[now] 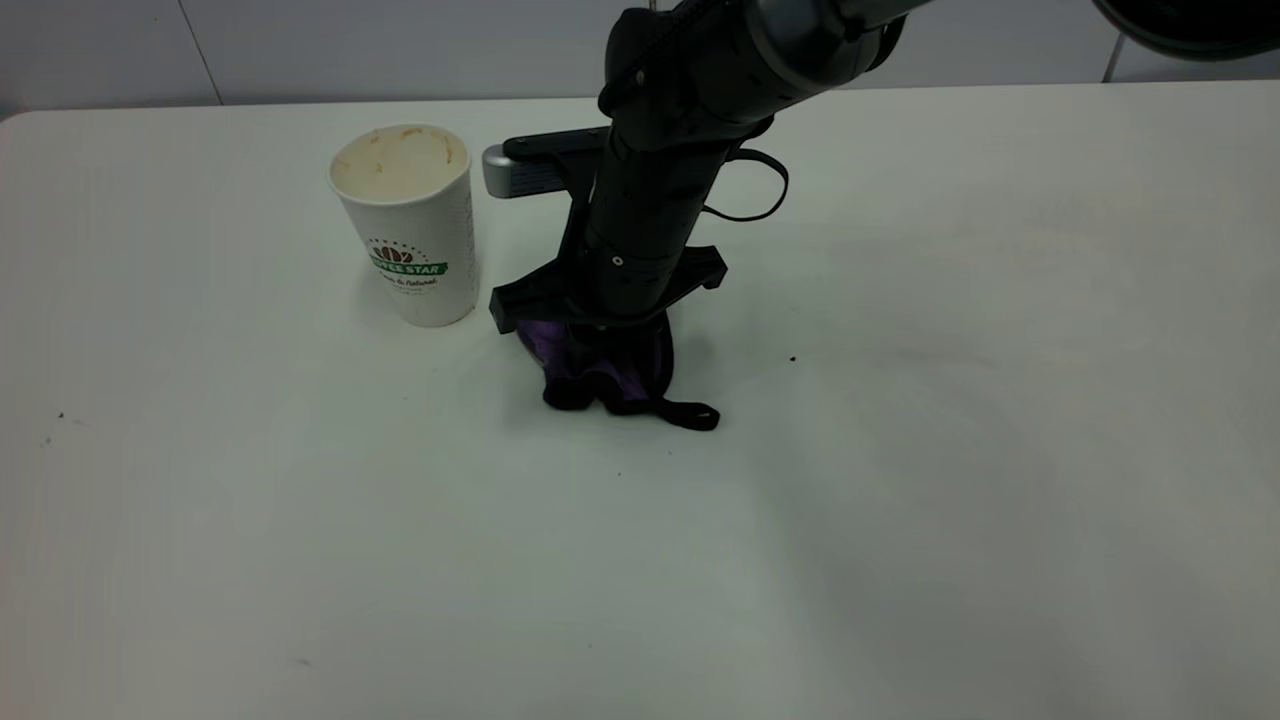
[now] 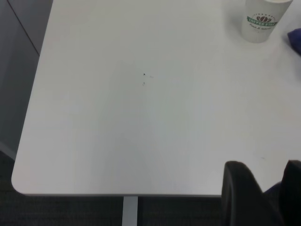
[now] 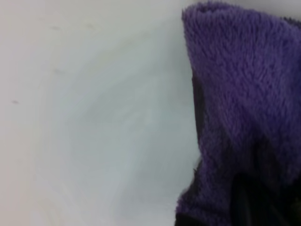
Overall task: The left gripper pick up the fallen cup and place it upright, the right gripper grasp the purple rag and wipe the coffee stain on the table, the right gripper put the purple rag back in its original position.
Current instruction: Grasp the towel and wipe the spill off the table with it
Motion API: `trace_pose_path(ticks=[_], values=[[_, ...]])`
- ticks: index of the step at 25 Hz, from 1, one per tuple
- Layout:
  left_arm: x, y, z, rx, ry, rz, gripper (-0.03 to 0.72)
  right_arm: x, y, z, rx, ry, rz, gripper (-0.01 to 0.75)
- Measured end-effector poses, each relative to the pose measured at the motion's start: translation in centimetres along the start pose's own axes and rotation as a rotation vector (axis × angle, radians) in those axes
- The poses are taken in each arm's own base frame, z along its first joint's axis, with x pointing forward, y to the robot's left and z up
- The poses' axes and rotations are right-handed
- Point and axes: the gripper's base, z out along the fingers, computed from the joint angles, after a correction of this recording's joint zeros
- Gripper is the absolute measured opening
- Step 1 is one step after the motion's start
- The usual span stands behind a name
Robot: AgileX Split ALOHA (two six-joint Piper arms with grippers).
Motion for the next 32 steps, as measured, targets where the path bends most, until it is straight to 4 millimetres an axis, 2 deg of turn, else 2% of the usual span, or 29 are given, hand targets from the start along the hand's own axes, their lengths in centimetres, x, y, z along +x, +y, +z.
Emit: trace_pose_path(ticks=[7, 12, 15, 21, 32], values=[[0.0, 0.0, 0.0, 0.0, 0.0, 0.0, 0.242, -0.6, -0.4, 0.8, 0.002, -0.112, 0.008, 0.079], [0.0, 0.0, 0.0, 0.0, 0.0, 0.0, 0.242, -1.6, -2.4, 0.9, 0.02, -0.156, 0.033, 0.08], [0.0, 0.0, 0.0, 0.0, 0.0, 0.0, 0.242, -2.3, -4.9, 0.4, 0.049, -0.14, 0.054, 0.08], [0.0, 0.0, 0.0, 0.0, 0.0, 0.0, 0.242, -2.8, -12.2, -1.8, 0.15, 0.001, 0.164, 0.08], [0.0, 0.0, 0.0, 0.0, 0.0, 0.0, 0.242, -0.1, -25.0, -5.9, 0.264, 0.194, 0.386, 0.093]])
